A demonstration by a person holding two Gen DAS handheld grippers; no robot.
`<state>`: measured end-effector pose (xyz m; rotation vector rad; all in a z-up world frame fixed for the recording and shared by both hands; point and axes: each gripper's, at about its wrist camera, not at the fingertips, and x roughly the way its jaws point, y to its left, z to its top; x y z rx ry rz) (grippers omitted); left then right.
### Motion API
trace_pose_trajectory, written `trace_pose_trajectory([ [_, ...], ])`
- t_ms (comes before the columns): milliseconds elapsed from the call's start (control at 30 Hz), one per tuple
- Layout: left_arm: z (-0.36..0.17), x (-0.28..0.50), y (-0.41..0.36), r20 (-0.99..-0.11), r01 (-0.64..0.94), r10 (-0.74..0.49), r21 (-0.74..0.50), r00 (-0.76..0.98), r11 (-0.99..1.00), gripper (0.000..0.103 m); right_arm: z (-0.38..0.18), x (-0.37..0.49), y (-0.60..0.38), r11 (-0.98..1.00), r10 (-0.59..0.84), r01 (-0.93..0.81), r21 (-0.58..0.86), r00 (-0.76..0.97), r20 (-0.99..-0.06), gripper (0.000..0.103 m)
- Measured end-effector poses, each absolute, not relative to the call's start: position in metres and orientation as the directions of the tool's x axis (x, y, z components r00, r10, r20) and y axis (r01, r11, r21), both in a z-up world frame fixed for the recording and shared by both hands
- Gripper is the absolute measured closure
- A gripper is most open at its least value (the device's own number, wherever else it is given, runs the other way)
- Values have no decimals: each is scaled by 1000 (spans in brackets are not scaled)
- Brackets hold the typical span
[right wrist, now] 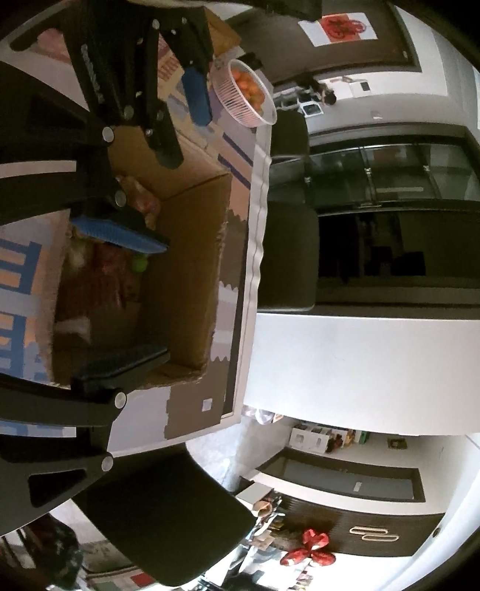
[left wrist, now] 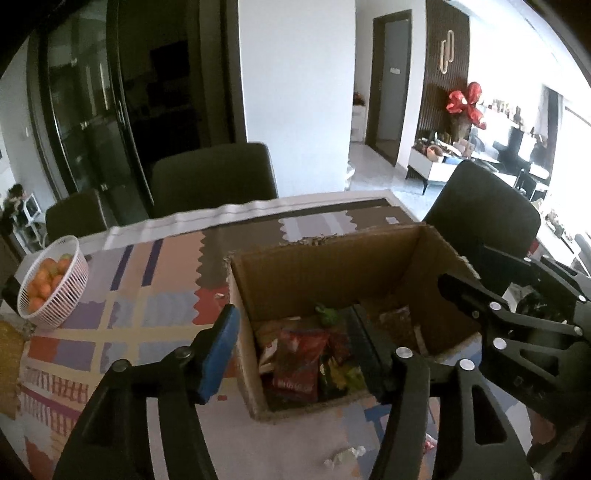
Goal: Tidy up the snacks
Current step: 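Carry both snacks into the cardboard box and open both tools, then move both tools back toward the last two candies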
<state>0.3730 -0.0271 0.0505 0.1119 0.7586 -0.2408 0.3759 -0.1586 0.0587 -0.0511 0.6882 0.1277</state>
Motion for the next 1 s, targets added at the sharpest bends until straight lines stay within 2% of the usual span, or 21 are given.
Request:
trace_pose_trajectory([
  [267,65,326,-28,-646,296,-195,50,738,954,38,65,335,-160,988,134,-154,20,781,-609,45],
  [533,56,290,-26,-654,327,-207,65,728,943,37,64,297,-157,986,146,-168,21,784,-604,39],
  [1000,5,253,-24,-714,374,-209,79,668,924,37,8,268,-154,983,163,-171,62,675,-720,39],
])
